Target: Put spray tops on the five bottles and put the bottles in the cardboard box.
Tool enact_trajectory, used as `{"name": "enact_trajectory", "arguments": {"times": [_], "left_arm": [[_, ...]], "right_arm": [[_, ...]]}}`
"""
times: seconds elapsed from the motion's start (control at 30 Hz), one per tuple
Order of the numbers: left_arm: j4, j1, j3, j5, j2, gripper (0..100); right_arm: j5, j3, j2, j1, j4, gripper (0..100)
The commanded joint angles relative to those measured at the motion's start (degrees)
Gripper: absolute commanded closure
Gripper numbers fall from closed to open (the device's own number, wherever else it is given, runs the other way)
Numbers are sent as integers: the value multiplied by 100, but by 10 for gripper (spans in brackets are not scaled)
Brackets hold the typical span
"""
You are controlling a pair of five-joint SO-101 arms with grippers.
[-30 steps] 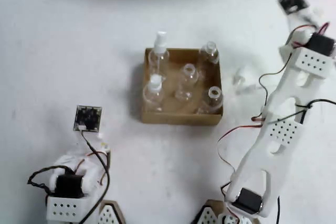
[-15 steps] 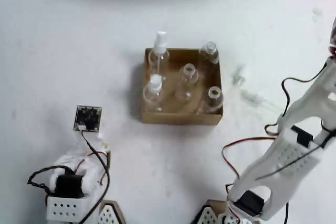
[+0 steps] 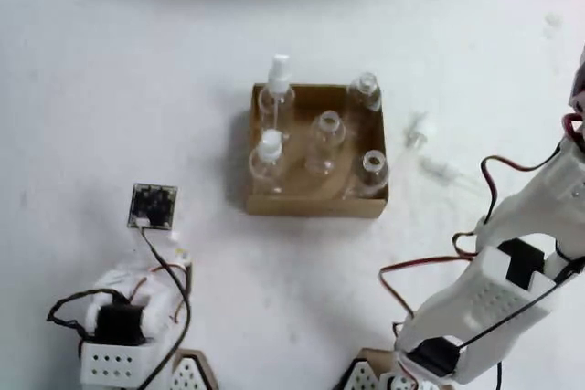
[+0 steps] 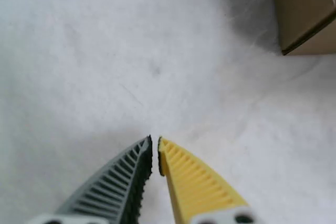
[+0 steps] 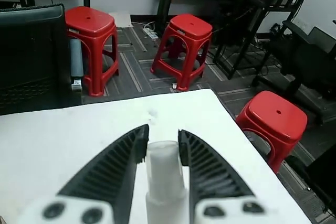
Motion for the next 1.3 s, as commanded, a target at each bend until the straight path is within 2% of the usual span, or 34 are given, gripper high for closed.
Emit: {"name": "enact_trajectory", "arguments": {"times": [0.0, 0.2, 0.47, 0.7, 0.9, 1.07, 1.27], "left_arm": [[-18, 57, -9, -62, -4, 976], [-18, 57, -9, -62, -4, 976], [-18, 57, -9, -62, -4, 976], [-18, 57, -9, -62, -4, 976], [-18, 57, -9, -62, -4, 976], [-18, 57, -9, -62, -4, 976], [-18, 57, -9, -62, -4, 976]], "right_arm": [[-53, 18, -567, -154, 163, 984], [-53, 2180, -2026, -804, 154, 984], [-62, 4967, -4295, -2334, -330, 984], [-123, 7086, -5437, -3099, -1657, 984], [-993, 8747, -6264, -3609, -3248, 984], [-870, 9873, -6686, -4233, -4497, 984], [-905, 10866, -6738, -4479, -6202, 984]]}}
